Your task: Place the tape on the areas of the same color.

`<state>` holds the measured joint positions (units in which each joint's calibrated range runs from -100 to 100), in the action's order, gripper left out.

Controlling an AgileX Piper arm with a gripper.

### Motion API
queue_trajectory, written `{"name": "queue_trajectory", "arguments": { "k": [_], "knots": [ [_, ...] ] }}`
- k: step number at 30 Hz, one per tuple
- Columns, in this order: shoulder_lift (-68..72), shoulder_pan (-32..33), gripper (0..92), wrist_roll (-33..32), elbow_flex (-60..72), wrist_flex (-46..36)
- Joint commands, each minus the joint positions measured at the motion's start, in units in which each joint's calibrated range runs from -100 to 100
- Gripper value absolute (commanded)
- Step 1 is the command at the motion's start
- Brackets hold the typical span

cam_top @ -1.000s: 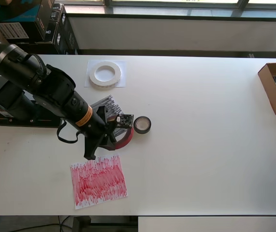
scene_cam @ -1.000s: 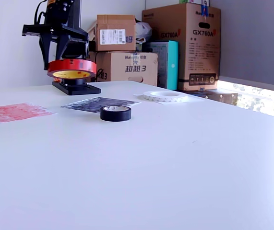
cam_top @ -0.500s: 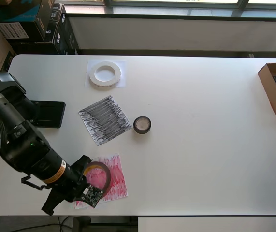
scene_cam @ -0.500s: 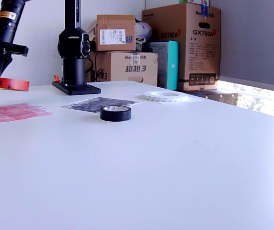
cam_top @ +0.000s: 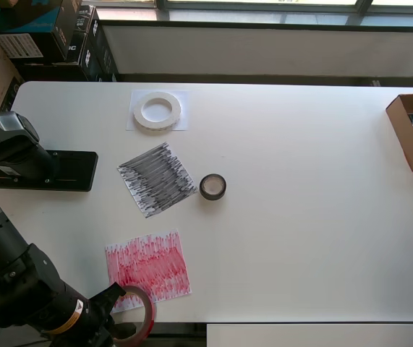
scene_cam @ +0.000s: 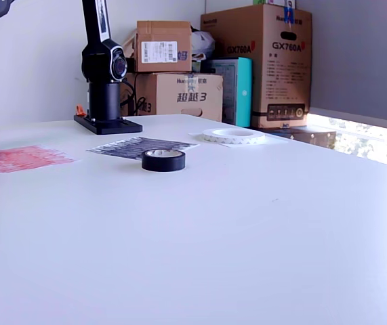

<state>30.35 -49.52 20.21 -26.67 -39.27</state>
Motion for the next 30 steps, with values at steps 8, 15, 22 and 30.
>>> {"name": "queue_trajectory", "arguments": {
  "k": [8, 15, 22, 30],
  "knots": [
    [-0.7, 6.8, 0.2, -0.5, -1.2, -0.7],
    [-0.7, 8.6, 0.2, -0.4, -2.5, -0.6],
    [-0.9, 9.1, 0.2, -0.1, -5.0, -0.2],
    [-0.9, 10.0, 0.7, 0.2, -5.1, -0.1]
  ]
}}
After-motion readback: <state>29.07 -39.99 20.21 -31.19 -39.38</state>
